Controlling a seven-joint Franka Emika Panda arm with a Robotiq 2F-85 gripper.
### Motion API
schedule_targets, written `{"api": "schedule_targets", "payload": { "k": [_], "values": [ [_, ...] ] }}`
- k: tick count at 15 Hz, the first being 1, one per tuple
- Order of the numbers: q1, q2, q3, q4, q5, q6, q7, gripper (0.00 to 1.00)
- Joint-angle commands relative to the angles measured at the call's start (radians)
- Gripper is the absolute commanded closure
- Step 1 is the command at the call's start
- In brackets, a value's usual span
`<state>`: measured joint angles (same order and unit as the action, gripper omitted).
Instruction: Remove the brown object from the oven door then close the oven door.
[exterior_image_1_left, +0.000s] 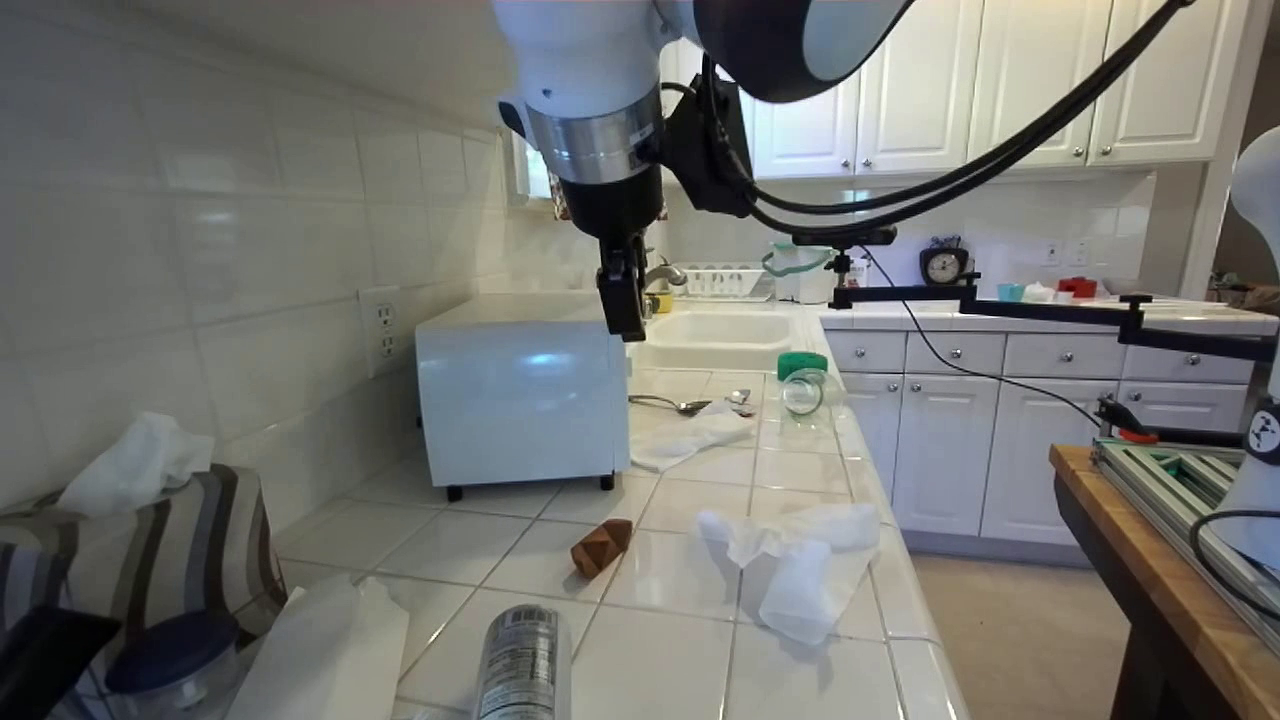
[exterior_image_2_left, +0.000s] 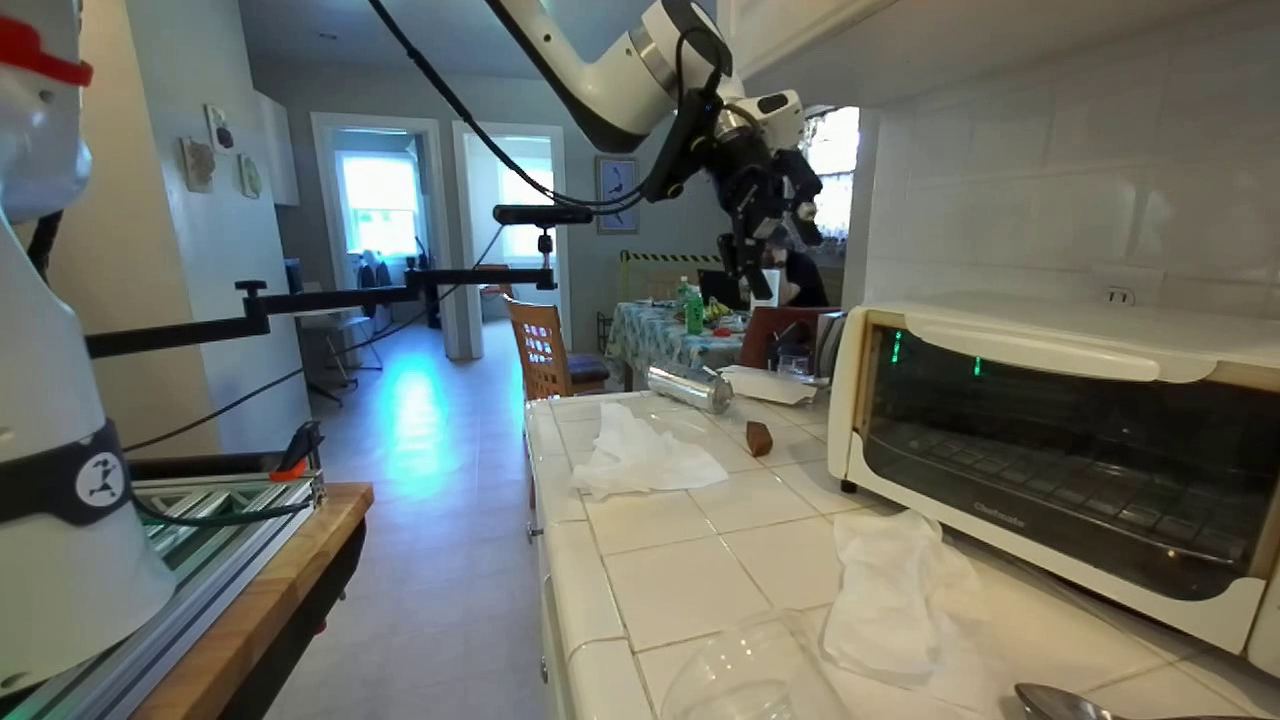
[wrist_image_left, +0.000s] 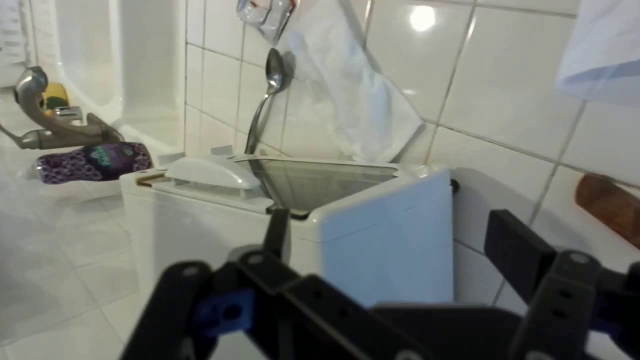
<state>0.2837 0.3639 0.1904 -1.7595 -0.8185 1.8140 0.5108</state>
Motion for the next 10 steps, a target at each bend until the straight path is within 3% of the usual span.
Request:
{"api": "schedule_targets", "payload": {
  "k": [1, 5, 10],
  "values": [
    [0.016, -0.032, 0.001, -0.02, 0.13, 0.001, 0.044, 0.0],
    [0.042, -0.068, 0.005, -0.083, 0.232, 0.052, 0.121, 0.0],
    [0.088, -0.144, 0.023, -0.207, 0.275, 0.117, 0.24, 0.0]
  ]
}}
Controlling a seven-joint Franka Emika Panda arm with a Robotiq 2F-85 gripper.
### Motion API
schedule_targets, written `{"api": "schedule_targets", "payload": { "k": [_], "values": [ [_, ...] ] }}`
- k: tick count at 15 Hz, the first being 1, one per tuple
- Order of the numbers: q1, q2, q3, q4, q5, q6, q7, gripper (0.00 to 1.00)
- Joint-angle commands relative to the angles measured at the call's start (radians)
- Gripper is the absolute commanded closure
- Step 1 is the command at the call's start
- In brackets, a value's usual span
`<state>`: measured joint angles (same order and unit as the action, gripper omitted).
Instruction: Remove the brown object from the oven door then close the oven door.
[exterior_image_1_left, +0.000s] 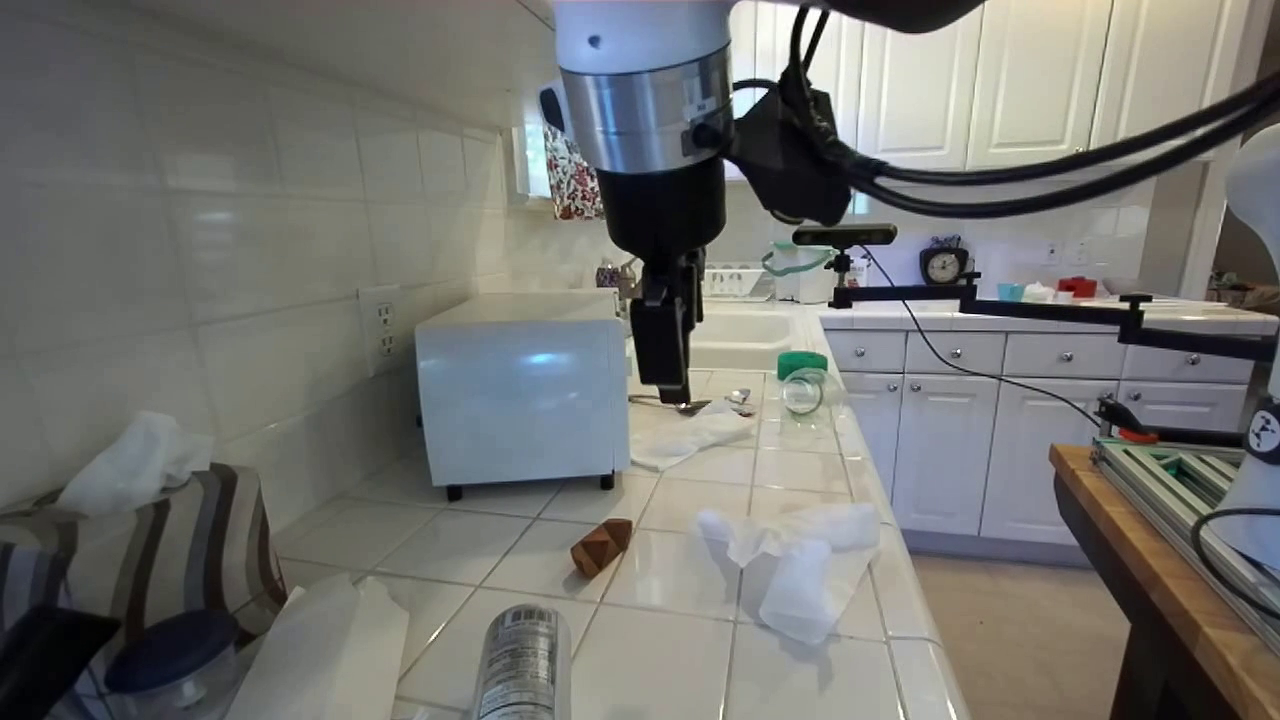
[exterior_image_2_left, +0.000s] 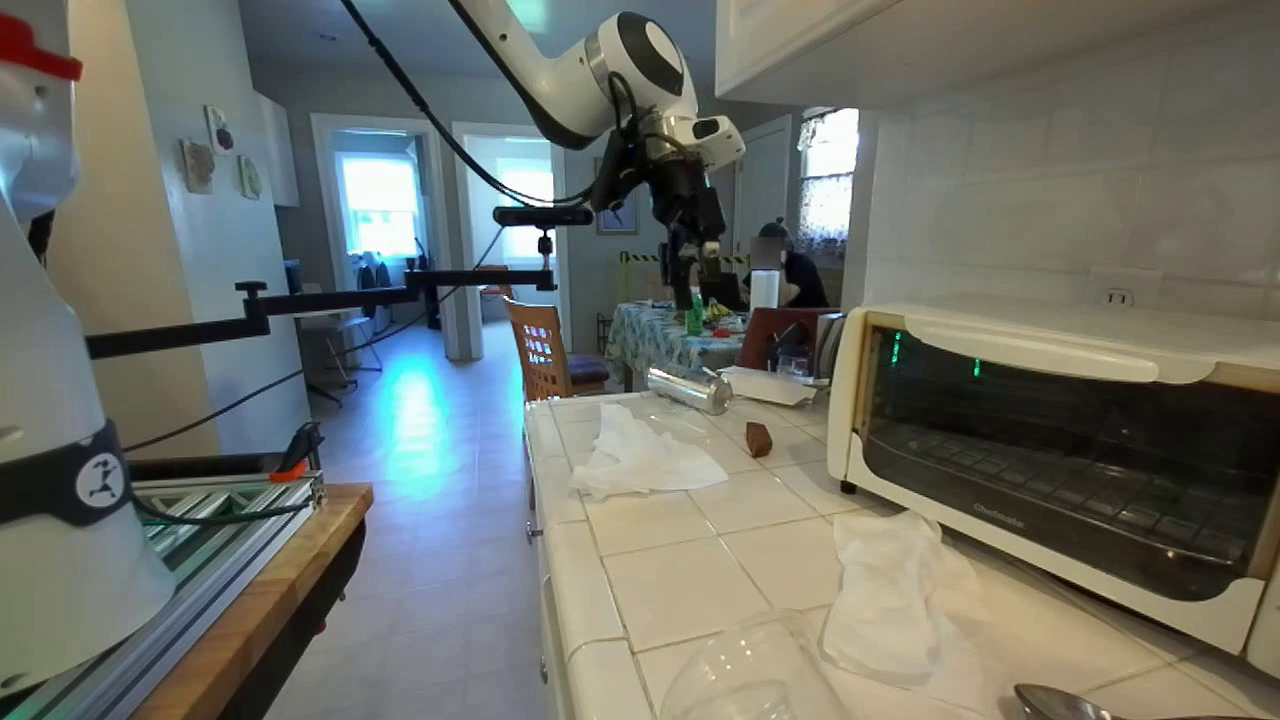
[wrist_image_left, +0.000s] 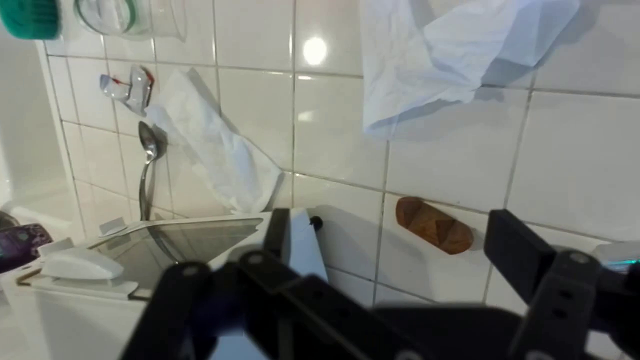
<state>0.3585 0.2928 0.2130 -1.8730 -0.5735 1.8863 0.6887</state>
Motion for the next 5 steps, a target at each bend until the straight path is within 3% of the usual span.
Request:
{"api": "schedule_targets", "payload": {
  "k": [1, 2, 5],
  "values": [
    [0.021, -0.089, 0.007, -0.114, 0.037, 0.032, 0.085, 0.0],
    [0.024, -0.032, 0.005, -0.042, 0.015, 0.001, 0.047, 0.0],
    [0.024, -0.067, 0.014, -0.082, 0.016, 0.001, 0.073, 0.0]
  ]
}}
